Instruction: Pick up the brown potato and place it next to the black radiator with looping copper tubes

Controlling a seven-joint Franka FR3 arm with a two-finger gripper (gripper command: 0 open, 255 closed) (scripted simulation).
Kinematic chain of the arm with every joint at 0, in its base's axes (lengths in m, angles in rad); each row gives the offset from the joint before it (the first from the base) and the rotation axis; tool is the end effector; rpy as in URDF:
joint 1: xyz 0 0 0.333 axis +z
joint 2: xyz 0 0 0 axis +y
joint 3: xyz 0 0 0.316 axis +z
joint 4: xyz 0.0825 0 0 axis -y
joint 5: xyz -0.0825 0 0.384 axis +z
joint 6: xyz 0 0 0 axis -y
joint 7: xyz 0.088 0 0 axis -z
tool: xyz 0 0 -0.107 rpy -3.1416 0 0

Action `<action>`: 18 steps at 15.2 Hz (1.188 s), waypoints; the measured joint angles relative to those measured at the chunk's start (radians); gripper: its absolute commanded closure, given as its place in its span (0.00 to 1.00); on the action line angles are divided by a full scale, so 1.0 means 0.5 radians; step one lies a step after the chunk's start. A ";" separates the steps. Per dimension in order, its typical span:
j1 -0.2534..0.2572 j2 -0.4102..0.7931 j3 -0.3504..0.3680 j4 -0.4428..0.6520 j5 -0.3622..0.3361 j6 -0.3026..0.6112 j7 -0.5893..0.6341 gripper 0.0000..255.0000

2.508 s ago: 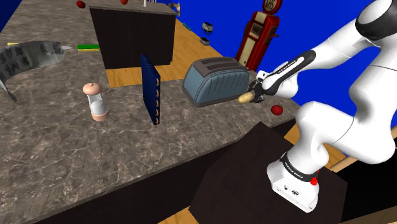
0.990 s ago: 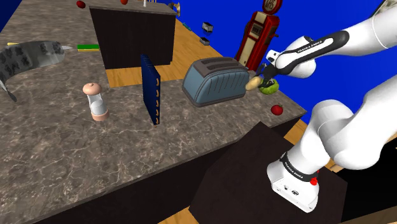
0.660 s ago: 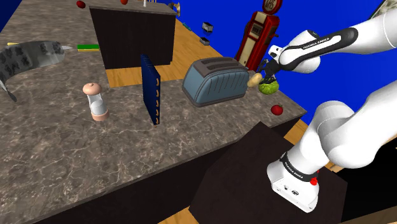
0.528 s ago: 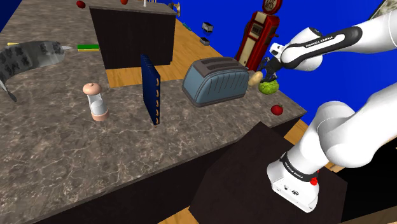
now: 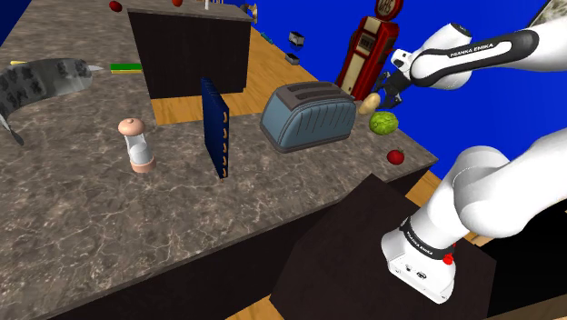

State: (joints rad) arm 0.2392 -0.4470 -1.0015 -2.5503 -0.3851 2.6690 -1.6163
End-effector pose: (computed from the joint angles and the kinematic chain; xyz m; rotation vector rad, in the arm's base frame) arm 0.3407 -0.3124 0.3964 2.3442 1.4998 0.3985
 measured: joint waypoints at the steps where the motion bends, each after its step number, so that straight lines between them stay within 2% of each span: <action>1: -0.015 -0.020 0.022 0.014 -0.005 -0.034 0.006 1.00; 10: -0.112 -0.175 0.201 0.146 -0.029 -0.326 0.054 1.00; 18: -0.143 -0.266 0.329 0.293 -0.012 -0.570 0.084 1.00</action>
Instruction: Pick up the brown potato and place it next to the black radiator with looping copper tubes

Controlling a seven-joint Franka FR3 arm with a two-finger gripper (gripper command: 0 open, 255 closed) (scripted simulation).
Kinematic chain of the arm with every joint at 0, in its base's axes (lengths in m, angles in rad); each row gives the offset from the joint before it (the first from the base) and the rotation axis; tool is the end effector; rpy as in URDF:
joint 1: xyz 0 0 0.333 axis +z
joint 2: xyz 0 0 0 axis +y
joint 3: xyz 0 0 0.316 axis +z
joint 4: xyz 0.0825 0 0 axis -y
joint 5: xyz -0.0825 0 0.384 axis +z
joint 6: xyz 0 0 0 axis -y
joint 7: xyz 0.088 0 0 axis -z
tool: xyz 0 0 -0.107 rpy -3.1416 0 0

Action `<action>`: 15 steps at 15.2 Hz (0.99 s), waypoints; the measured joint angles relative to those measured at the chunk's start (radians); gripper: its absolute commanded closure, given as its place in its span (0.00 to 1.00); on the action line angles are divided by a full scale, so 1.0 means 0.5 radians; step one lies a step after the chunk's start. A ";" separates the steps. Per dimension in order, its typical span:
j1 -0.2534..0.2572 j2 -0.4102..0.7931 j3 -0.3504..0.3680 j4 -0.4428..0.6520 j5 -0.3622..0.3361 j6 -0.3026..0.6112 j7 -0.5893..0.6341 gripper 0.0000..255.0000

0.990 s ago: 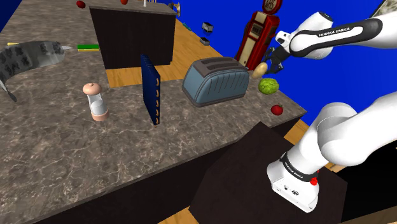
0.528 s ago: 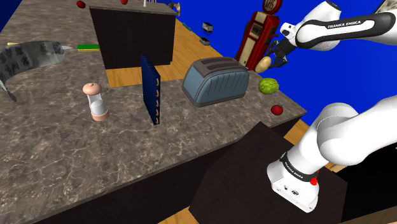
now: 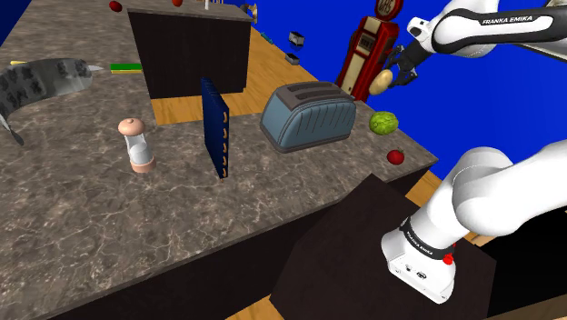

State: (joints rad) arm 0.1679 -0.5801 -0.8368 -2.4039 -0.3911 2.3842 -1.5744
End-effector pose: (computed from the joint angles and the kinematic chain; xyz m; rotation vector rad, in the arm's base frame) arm 0.3397 -0.3126 0.4933 2.3441 1.4993 0.3982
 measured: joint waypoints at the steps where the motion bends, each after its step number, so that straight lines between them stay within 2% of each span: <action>1: 0.004 -0.001 0.011 0.022 0.006 -0.024 0.003 1.00; 9: 0.001 -0.051 0.099 0.191 0.039 -0.246 0.008 1.00; 15: 0.065 0.036 0.293 0.181 0.073 -0.212 0.248 1.00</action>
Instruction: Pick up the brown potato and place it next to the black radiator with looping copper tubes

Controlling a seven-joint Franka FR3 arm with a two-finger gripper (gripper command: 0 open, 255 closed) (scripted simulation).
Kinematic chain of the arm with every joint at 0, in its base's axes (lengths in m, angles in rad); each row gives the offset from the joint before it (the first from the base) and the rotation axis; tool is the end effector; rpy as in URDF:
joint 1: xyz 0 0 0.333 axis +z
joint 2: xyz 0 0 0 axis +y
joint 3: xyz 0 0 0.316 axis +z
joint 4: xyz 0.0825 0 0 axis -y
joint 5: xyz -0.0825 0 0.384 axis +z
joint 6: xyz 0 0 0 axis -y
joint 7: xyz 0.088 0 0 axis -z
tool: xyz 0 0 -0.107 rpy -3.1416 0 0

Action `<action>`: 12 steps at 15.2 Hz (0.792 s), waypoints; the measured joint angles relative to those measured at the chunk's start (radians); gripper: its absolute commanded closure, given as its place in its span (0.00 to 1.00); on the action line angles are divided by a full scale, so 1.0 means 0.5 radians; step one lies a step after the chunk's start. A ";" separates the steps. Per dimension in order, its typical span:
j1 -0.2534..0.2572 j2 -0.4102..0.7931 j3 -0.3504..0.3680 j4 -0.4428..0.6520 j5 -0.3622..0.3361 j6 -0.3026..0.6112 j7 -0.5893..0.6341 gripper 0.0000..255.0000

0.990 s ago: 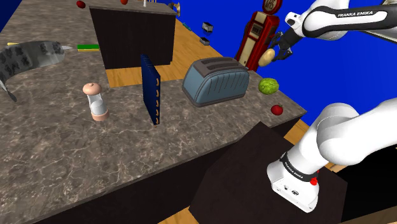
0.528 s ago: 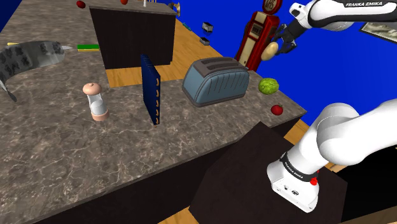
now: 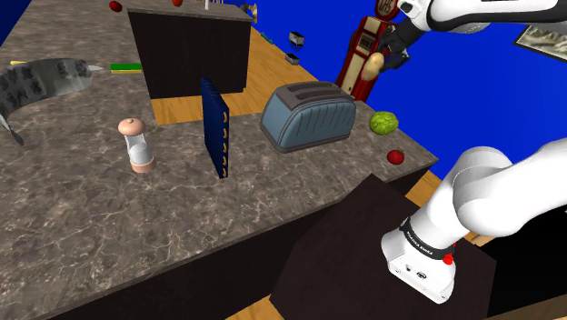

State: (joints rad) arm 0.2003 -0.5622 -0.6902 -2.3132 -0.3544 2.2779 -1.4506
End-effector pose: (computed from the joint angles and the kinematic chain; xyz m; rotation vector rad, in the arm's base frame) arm 0.3805 -0.2584 0.5453 2.3434 1.5010 0.3973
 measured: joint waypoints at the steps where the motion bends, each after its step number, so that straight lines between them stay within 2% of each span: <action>1: 0.014 0.020 0.028 0.005 0.008 0.005 0.037 1.00; 6: 0.082 0.124 0.189 0.007 0.035 0.055 0.258 1.00; 12: 0.199 0.332 0.367 0.120 0.094 0.086 0.518 1.00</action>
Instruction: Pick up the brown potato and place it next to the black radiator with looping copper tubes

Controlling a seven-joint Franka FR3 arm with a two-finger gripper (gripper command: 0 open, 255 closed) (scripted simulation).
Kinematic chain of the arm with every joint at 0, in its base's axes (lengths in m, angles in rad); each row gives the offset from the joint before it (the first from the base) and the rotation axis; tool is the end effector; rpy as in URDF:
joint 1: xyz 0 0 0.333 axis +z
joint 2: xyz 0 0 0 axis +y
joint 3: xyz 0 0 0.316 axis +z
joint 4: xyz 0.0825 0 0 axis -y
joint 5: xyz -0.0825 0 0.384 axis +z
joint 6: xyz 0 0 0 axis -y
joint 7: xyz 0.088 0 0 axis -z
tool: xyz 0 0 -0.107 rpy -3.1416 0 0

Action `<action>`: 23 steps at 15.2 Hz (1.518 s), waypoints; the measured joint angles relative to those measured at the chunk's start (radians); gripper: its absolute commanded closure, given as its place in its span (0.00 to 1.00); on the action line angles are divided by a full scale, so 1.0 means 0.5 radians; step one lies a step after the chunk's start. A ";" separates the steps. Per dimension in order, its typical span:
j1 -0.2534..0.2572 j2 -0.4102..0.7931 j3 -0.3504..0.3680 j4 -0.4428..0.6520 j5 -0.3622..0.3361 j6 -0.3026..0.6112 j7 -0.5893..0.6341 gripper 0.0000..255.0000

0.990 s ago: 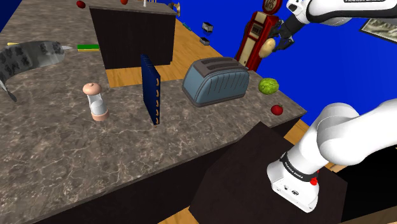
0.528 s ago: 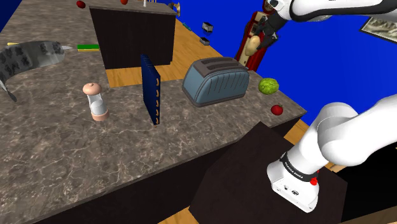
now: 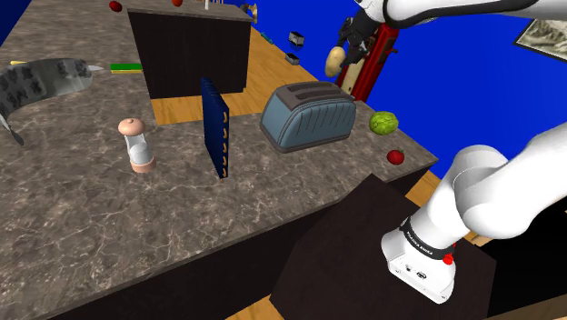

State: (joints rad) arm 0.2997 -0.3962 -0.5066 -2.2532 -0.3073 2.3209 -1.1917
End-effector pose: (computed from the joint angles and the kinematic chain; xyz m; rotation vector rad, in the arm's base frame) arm 0.4678 -0.1287 0.5450 2.3436 1.5013 0.3968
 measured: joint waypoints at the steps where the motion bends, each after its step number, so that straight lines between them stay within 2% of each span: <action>1: 0.018 0.038 0.020 0.030 0.012 -0.001 0.031 1.00; 7: 0.129 0.291 0.156 0.227 0.073 0.002 0.244 1.00; 16: 0.274 0.741 0.310 0.673 0.172 -0.066 0.496 1.00; 23: 0.358 1.164 0.396 1.215 0.263 -0.235 0.632 1.00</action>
State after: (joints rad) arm 0.4788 0.1856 -0.3085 -1.6456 -0.1757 2.2035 -0.8755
